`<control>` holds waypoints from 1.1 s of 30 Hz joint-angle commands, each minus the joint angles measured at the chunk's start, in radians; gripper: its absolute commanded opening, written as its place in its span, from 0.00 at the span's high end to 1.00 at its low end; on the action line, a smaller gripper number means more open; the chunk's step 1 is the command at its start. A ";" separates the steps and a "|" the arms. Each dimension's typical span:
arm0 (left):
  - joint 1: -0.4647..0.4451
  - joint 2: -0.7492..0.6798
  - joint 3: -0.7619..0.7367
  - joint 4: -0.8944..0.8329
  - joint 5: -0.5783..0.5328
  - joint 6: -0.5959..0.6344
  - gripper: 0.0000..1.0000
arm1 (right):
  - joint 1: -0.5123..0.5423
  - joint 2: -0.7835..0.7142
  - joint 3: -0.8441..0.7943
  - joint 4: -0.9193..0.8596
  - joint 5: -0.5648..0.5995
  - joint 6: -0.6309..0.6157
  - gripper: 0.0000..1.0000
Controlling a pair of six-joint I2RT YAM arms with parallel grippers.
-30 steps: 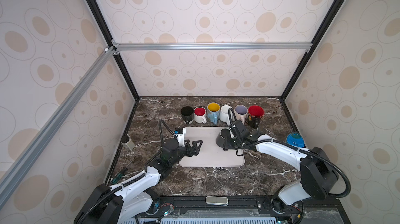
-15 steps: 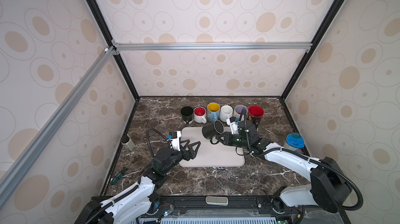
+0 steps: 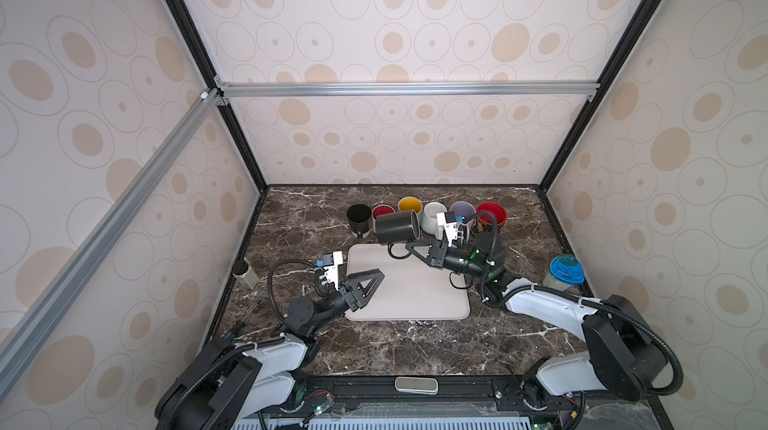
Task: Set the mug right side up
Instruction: 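Lift and tilt the black mug toward the left gripper with the right gripper, then grasp the black mug's body with the left gripper while the right holds it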
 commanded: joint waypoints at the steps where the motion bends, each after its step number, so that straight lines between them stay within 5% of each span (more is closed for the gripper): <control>1: 0.004 0.015 0.041 0.341 0.054 -0.107 0.22 | 0.000 0.011 0.013 0.297 -0.075 0.122 1.00; 21: 0.006 0.014 0.079 0.341 -0.031 -0.106 0.32 | 0.136 -0.133 0.003 0.018 -0.107 -0.068 1.00; 33: 0.006 0.006 0.116 0.342 -0.041 -0.130 0.49 | 0.173 -0.101 -0.016 0.079 -0.074 -0.062 1.00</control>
